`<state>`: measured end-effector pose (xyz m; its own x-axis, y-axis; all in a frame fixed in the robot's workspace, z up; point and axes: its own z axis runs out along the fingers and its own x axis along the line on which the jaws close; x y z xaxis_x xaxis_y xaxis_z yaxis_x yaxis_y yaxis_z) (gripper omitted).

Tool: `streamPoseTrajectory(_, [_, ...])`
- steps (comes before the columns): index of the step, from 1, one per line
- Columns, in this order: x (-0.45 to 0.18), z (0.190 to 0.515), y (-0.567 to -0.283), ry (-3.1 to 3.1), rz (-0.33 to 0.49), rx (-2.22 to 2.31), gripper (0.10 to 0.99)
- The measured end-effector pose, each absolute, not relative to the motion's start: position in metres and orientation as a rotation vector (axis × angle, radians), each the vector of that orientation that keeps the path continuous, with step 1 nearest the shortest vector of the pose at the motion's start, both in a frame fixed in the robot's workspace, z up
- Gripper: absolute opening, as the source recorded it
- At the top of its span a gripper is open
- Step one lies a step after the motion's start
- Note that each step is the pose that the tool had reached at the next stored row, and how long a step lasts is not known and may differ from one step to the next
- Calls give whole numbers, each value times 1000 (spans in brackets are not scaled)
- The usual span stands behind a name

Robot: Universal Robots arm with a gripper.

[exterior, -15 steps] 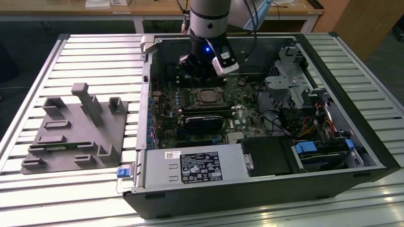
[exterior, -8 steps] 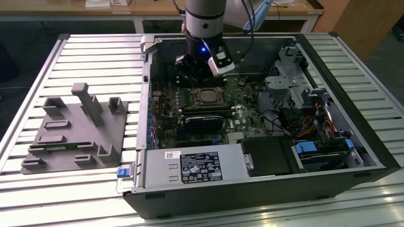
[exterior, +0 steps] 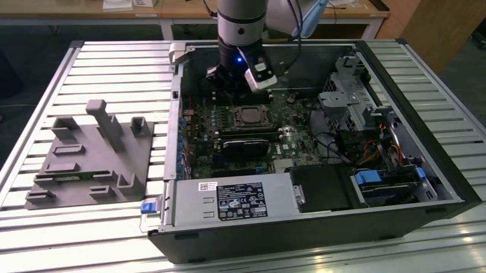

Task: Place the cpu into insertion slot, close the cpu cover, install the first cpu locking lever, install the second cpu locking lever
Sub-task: 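Install the first cpu locking lever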

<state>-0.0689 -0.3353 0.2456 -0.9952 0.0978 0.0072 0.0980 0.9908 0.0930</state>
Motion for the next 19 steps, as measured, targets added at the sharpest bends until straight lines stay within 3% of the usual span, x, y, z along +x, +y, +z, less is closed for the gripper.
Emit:
streamPoseTrajectory(10, [-90,245,-335,-3131,-154,-154,106])
streamPoseTrajectory(19, [-102,245,-335,-3119,-279,-153,106])
